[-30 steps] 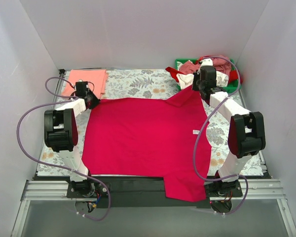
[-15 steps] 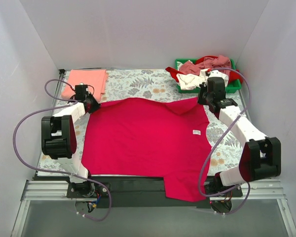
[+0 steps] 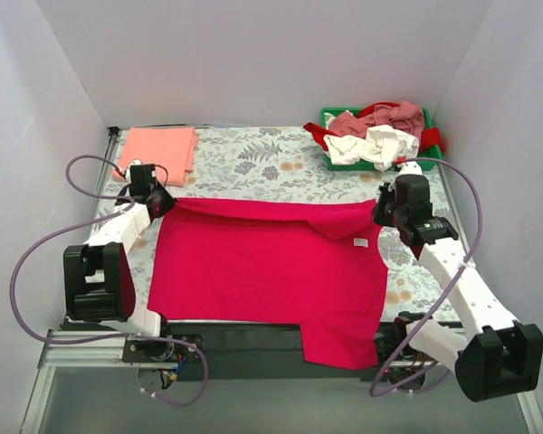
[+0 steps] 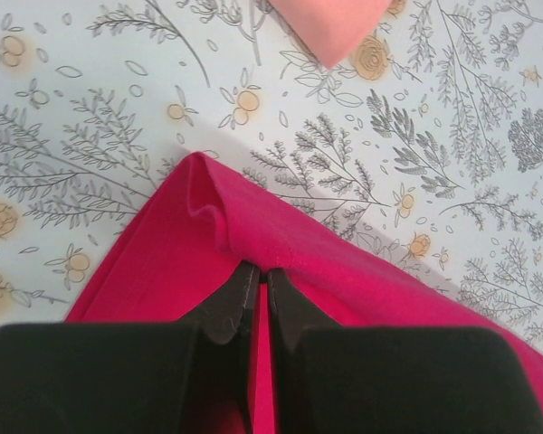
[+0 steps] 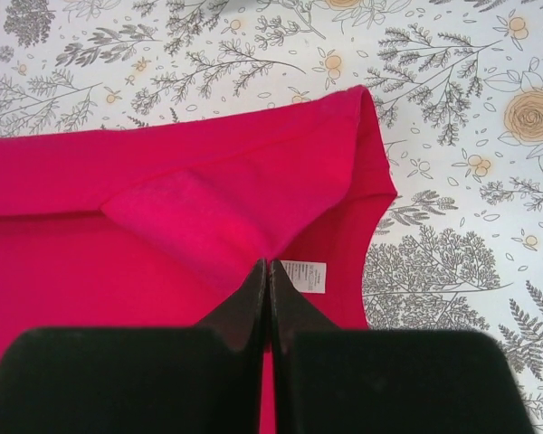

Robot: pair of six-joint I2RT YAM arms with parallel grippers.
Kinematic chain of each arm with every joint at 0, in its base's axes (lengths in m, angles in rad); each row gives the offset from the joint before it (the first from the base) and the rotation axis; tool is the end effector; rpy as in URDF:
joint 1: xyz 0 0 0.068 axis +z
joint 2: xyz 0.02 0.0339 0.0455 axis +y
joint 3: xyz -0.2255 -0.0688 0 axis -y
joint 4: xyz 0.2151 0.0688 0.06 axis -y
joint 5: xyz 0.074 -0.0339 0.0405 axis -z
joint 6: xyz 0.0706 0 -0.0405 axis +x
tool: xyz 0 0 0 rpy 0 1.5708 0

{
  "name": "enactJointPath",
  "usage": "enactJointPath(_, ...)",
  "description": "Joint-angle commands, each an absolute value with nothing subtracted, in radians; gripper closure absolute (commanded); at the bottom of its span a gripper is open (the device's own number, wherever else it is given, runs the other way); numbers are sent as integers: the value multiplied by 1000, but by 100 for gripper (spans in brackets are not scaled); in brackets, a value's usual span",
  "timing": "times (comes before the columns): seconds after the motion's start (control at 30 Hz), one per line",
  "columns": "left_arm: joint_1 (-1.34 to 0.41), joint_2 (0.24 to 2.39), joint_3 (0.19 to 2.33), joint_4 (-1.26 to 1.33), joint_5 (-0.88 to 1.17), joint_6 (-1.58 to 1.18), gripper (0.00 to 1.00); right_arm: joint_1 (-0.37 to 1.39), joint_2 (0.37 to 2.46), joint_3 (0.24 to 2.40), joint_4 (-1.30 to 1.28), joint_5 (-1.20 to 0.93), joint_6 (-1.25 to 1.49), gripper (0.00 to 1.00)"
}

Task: Fold and stack the t-shirts
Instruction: Fold the tshirt

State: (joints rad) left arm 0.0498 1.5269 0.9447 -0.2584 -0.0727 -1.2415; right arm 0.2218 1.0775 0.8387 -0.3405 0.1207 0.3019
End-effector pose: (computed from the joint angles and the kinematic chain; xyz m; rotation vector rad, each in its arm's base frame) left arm 0.3184 0.0210 0.1630 -1.5077 1.9445 -0.4537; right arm 0.2526 0.0482 0.2407 0.1562 2.1448 0.1755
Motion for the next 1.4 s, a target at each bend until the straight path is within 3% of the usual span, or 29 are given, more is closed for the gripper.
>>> enactJointPath(0.0, 55, 1460, 919, -285, -167, -1273, 100, 218, 1005, 805, -391, 103, 322, 99)
enactJointPath(0.27, 55, 1431, 908, -316, -204, -1315, 100, 218, 904, 801, -494, 63, 333, 99)
enactJointPath(0.4, 55, 1408, 874, -366, -256, -1368, 100, 219, 810, 666, -517, -46, 367, 99)
enactJointPath(0.47, 55, 1396, 848, -396, -290, -1411, 83, 219, 789, 586, -508, -43, 383, 99)
enactJointPath(0.5, 55, 1391, 847, -417, -296, -1431, 58, 219, 795, 575, -506, -26, 383, 99)
enactJointPath(0.53, 54, 1396, 851, -437, -298, -1443, 26, 219, 804, 562, -502, -15, 383, 99)
enactJointPath(0.57, 55, 1396, 860, -455, -290, -1453, 12, 219, 822, 563, -497, -18, 383, 99)
enactJointPath(0.87, 19, 1275, 874, -399, -5, -1444, 8, 218, 986, 701, -347, -5, 413, 99)
enactJointPath(1.13, -363, 1287, 899, -241, 133, -1368, 7, 219, 1251, 854, -238, 23, 426, 99)
enactJointPath(1.37, -682, 1451, 946, -176, 167, -1342, 7, 210, 1535, 1032, -221, 75, 430, 99)
